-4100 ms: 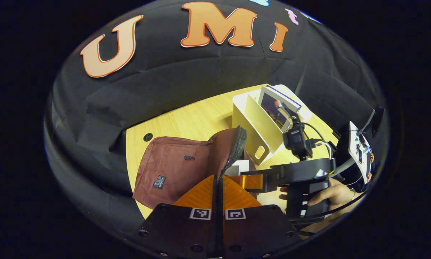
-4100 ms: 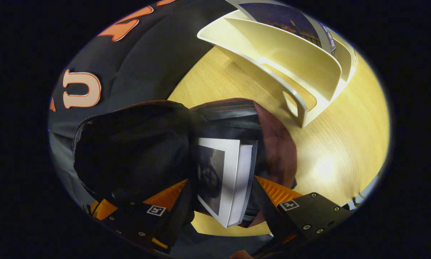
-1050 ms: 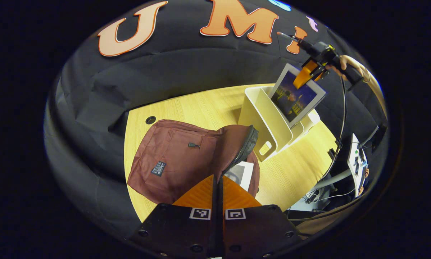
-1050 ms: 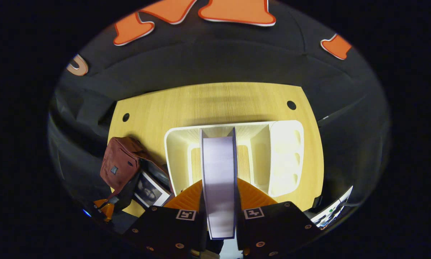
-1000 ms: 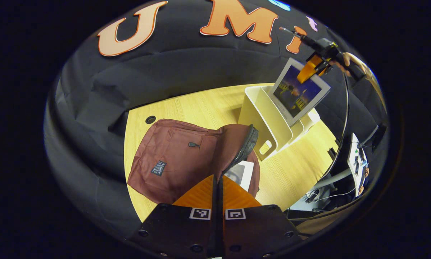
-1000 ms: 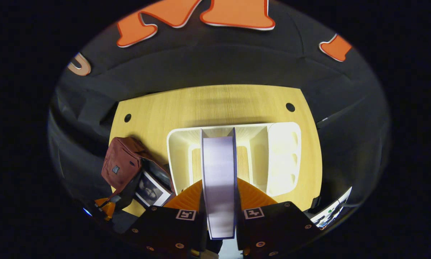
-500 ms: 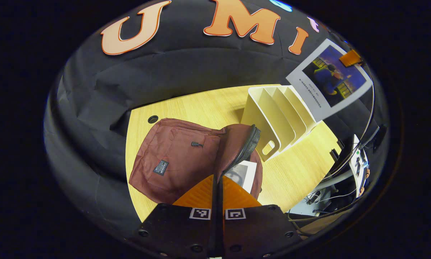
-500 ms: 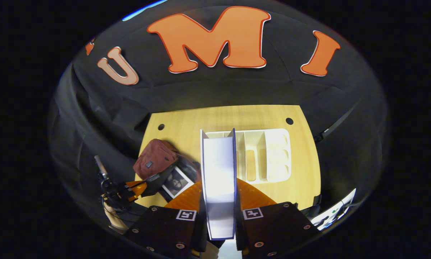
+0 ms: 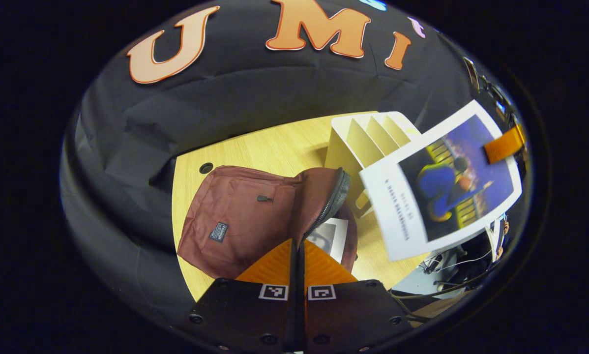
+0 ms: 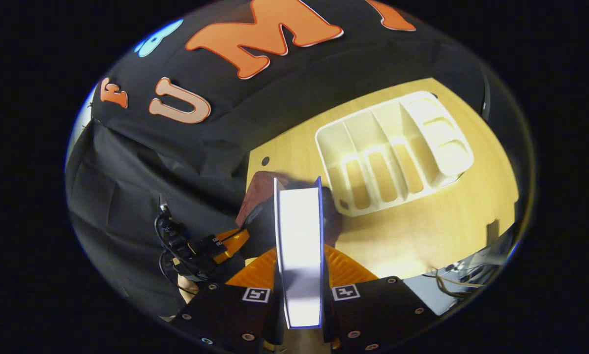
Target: Open the schoolbag, grab two books from the bookshelf and put them into the schoolbag.
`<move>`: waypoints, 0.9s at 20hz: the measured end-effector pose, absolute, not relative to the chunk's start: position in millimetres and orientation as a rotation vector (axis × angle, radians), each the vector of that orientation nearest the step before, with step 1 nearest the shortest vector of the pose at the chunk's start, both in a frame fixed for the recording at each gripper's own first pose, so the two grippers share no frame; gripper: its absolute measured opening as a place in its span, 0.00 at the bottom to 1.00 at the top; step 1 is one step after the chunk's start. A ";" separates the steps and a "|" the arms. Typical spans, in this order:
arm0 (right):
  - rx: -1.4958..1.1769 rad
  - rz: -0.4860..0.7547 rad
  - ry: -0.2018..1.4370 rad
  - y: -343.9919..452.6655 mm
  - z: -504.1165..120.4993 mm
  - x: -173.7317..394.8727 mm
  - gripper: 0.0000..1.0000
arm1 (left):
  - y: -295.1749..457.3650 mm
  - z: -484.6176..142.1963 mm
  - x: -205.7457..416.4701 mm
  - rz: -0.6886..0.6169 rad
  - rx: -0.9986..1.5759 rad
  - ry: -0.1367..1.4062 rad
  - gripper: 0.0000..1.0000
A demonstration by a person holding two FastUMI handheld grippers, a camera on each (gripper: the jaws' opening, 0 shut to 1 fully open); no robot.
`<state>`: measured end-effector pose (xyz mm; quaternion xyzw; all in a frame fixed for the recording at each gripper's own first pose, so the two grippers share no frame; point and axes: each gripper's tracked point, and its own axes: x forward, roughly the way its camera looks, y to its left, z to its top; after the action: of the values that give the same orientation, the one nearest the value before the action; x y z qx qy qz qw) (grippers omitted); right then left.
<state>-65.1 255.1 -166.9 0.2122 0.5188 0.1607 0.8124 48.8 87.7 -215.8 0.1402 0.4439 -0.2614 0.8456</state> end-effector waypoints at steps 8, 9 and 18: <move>0.819 0.291 1.114 292.6 -284.3 -59.3 0.31 | 82.9 -204.9 47.2 -0.558 0.325 0.932 0.00; 0.837 0.272 1.105 293.7 -297.0 -54.8 0.31 | 81.5 -204.2 47.3 -0.561 0.331 0.932 0.00; 0.893 0.293 1.024 369.4 -332.3 -21.5 0.31 | 67.4 -195.5 44.2 -0.574 0.375 0.920 0.01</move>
<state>-21.5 369.4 -332.3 0.4113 0.4717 0.1349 0.7682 44.2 67.4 -195.5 0.1775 0.4351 -0.2717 0.8398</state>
